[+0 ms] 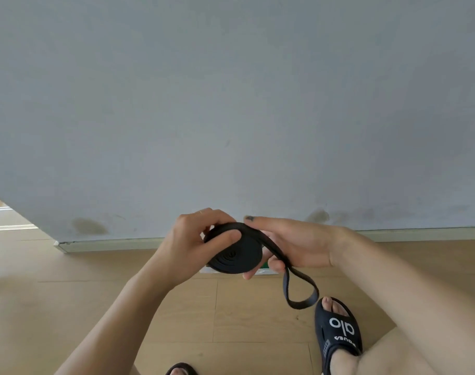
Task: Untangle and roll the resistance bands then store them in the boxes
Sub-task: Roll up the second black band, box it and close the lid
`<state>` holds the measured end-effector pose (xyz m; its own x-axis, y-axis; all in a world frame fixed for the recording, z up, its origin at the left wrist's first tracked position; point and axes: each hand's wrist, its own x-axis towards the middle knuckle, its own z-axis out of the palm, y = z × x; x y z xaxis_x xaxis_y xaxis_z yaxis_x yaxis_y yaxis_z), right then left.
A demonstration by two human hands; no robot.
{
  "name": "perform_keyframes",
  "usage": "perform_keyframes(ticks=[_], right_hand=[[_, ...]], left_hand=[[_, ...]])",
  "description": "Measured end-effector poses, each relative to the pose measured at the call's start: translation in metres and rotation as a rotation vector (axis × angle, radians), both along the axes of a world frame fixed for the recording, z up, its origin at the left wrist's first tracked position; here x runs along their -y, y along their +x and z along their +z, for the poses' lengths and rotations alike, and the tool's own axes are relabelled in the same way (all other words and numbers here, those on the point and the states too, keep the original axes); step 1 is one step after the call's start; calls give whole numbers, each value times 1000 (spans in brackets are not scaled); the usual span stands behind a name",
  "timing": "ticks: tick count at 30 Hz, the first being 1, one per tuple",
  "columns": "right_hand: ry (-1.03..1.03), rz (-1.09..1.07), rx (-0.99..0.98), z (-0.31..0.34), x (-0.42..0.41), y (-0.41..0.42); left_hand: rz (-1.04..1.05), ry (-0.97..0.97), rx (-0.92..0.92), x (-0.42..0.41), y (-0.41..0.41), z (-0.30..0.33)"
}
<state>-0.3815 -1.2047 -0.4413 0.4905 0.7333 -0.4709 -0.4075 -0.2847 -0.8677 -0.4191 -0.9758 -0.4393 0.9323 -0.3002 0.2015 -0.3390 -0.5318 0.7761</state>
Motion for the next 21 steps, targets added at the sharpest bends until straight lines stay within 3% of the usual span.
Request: perform_keyframes(ticks=[6,13,18,21], right_hand=[[-149,-41,234,-20,-11,2],[0,-39,83,-1,0,0],[-191,-78,278,-18,-8,4],[-189,-76,235,-17,-7,4]], left_hand=[[-37,156,-39,5,1,-5],[43,-126,-163,0,-1,4],[18,81,-136,7,-3,0],[15,78,-96,10,0,-1]])
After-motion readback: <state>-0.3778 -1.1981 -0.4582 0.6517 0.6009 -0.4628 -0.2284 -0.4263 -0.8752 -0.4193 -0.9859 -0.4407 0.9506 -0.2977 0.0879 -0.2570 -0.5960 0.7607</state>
